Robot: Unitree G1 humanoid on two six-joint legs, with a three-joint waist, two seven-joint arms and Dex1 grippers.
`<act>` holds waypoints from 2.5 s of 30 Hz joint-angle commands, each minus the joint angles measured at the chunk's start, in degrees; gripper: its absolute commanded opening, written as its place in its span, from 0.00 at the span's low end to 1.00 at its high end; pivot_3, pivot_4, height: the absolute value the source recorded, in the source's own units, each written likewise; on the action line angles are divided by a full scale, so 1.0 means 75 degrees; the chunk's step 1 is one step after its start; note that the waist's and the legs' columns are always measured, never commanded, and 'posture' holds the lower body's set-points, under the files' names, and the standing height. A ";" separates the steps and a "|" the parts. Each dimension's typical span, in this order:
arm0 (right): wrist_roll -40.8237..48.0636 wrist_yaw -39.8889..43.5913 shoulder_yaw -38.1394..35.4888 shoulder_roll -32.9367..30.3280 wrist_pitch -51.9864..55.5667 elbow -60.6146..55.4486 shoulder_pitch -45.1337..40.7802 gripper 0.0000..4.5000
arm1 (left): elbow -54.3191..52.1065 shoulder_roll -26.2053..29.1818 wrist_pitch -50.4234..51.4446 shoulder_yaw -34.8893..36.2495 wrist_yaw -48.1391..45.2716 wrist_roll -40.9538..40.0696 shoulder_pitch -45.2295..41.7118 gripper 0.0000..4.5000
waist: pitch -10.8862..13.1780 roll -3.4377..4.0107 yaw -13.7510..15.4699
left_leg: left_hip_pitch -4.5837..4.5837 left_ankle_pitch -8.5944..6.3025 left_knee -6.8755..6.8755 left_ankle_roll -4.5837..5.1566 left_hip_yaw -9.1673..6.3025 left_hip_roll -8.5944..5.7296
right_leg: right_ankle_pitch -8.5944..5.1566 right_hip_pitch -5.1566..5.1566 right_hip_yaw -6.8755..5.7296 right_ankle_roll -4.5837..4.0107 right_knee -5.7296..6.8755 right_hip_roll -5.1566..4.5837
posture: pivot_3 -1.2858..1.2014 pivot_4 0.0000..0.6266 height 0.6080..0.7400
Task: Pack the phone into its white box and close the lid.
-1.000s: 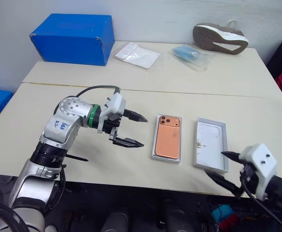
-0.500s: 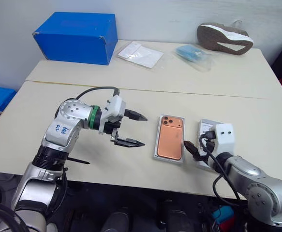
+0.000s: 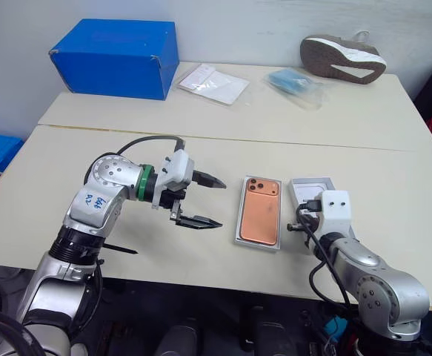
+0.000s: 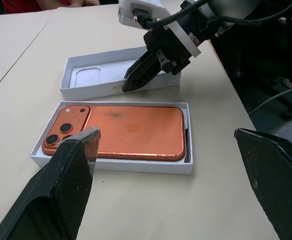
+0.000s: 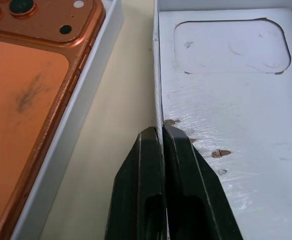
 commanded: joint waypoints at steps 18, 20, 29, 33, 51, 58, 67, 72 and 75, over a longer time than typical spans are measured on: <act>0.5197 0.0141 -0.3954 0.4134 0.2524 0.0938 -0.3550 0.01 | 0.0735 0.0602 -0.0601 0.0356 0.0025 0.0489 0.0241 1.00 | 0.0003 0.0014 -0.0148 | 0.0006 0.0003 -0.0005 0.0009 -0.0039 -0.0024 | 0.0000 -0.0016 -0.0040 -0.0001 0.0068 -0.0004 | 0.52 0.24 1.00; 0.6213 -0.0596 -0.3945 0.4356 0.2205 0.1547 -0.3392 0.01 | 0.0717 0.0643 -0.0582 0.0403 0.0054 0.0491 0.0277 1.00 | 0.0007 0.0021 -0.0179 | 0.0006 0.0003 -0.0007 0.0010 -0.0039 -0.0029 | 0.0000 -0.0017 -0.0046 -0.0001 0.0071 -0.0006 | 0.52 0.24 1.00; 1.1233 -0.3509 -0.0967 0.2582 -0.1091 0.2850 -0.2350 0.01 | 0.0447 0.0826 -0.0432 0.0528 0.0132 0.0457 0.0444 1.00 | 0.0020 0.0044 -0.0434 | 0.0025 0.0003 -0.0024 0.0000 -0.0033 -0.0008 | -0.0001 -0.0019 -0.0052 -0.0003 0.0072 -0.0017 | 0.52 0.24 1.00; 1.1883 -0.3743 -0.0217 0.2079 -0.2114 0.2817 -0.2175 0.01 | 0.0375 0.0853 -0.0405 0.0538 0.0156 0.0456 0.0489 1.00 | 0.0022 0.0047 -0.0414 | 0.0039 0.0001 -0.0029 -0.0004 -0.0030 -0.0003 | -0.0001 -0.0008 -0.0051 -0.0004 0.0068 -0.0017 | 0.52 0.24 1.00; 1.1111 -0.2063 0.0725 0.1445 -0.3614 0.4116 -0.1486 0.01 | 0.0527 0.0818 -0.0354 0.0495 0.0269 0.0528 0.0336 1.00 | 0.0022 0.0046 -0.0349 | 0.0036 -0.0002 -0.0028 0.0002 -0.0030 0.0003 | -0.0001 0.0003 -0.0028 -0.0004 0.0050 -0.0018 | 0.52 0.24 1.00; 1.0254 -0.1221 0.0922 0.1215 -0.3571 0.4183 -0.1059 0.01 | 0.0625 0.0756 -0.0353 0.0442 0.0273 0.0580 0.0243 1.00 | 0.0022 0.0046 -0.0345 | 0.0033 -0.0003 -0.0027 0.0004 -0.0030 0.0003 | -0.0001 0.0002 -0.0024 -0.0004 0.0046 -0.0018 | 0.52 0.24 1.00; 0.9650 -0.0595 0.1034 0.1096 -0.3490 0.4051 -0.0945 0.00 | 0.1140 0.0291 -0.0145 0.0155 0.0501 0.0843 0.0030 0.91 | 0.0020 0.0044 -0.0320 | 0.0033 -0.0003 -0.0024 0.0004 -0.0030 0.0001 | -0.0001 0.0005 -0.0025 -0.0004 0.0045 -0.0018 | 0.52 0.24 1.00; 0.9530 -0.0496 0.1070 0.0990 -0.3463 0.3996 -0.0915 0.00 | 0.1309 -0.0076 -0.0355 -0.0200 0.0714 0.1251 0.0132 0.57 | 0.0020 0.0043 -0.0320 | 0.0032 -0.0004 -0.0023 0.0005 -0.0031 0.0000 | -0.0001 0.0005 -0.0025 -0.0004 0.0044 -0.0020 | 0.52 0.24 1.00; 0.9452 -0.0432 0.1049 0.0909 -0.3440 0.3936 -0.0905 0.00 | 0.1320 -0.0300 -0.0297 -0.0213 0.0882 0.1297 0.0145 0.35 | 0.0020 0.0043 -0.0321 | 0.0032 -0.0004 -0.0022 0.0005 -0.0030 0.0001 | -0.0001 0.0005 -0.0024 -0.0004 0.0042 -0.0021 | 0.52 0.24 1.00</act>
